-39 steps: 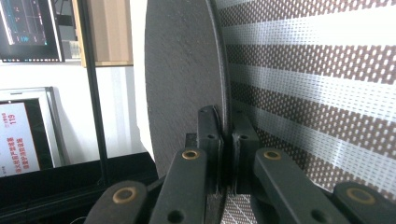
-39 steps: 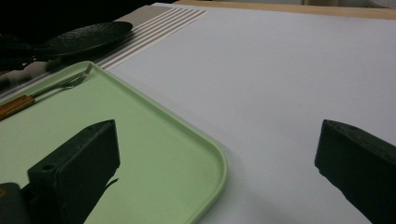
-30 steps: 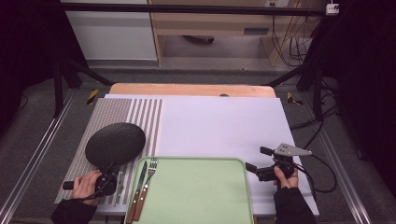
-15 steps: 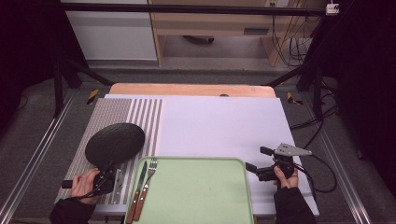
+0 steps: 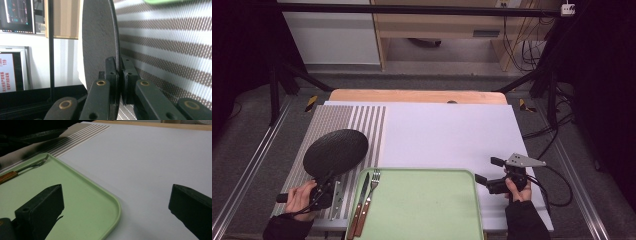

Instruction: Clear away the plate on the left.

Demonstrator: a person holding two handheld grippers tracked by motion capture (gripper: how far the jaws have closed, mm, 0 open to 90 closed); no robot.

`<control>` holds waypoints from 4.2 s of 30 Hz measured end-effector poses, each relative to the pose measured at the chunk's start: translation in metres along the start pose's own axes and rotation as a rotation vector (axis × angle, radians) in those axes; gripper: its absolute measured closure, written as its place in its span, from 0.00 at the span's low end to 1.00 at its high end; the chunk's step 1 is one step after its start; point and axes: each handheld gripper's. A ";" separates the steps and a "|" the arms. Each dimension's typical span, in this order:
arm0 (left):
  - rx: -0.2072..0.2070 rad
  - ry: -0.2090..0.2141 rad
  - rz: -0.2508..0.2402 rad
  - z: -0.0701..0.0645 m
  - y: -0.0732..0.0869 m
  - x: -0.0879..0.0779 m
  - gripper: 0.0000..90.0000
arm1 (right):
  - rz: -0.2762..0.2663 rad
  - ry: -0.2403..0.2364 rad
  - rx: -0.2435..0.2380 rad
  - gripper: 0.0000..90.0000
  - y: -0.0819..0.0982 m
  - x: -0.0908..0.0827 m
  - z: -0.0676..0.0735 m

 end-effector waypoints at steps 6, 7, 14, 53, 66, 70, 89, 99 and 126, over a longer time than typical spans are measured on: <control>0.002 -0.017 -0.030 0.004 -0.012 -0.009 0.95 | -0.003 0.001 0.001 0.01 0.000 0.000 0.000; 0.001 -0.019 -0.037 0.005 -0.014 -0.010 0.95 | -0.001 0.001 0.001 0.01 0.000 0.000 0.000; 0.005 -0.032 -0.077 0.008 -0.028 -0.019 0.95 | -0.002 0.001 0.001 0.01 0.000 0.000 0.000; 0.065 0.015 -0.315 0.013 -0.110 -0.070 0.95 | 0.000 0.005 0.003 0.01 0.000 0.000 0.000; 0.097 0.048 -0.371 0.011 -0.136 -0.080 0.95 | -0.001 0.005 0.003 0.01 0.000 0.000 0.000; 0.100 0.060 -0.388 0.009 -0.143 -0.084 0.95 | 0.000 0.005 0.003 0.01 0.000 0.000 0.000; 0.125 0.138 -0.429 -0.005 -0.162 -0.097 0.95 | -0.001 0.006 0.001 0.01 0.000 0.000 0.000; 0.133 0.171 -0.438 -0.012 -0.167 -0.106 0.95 | -0.003 0.005 0.001 0.01 0.000 0.000 0.000; 0.150 0.236 -0.439 -0.023 -0.182 -0.095 0.95 | -0.003 0.004 -0.001 0.01 0.000 -0.001 0.000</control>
Point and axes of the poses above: each handheld gripper's, and its own axes: x roughly forward along the jaws, y roughly out of its underside, z roughly to its left, and after that the axes turned 6 degrees about x, right-handed
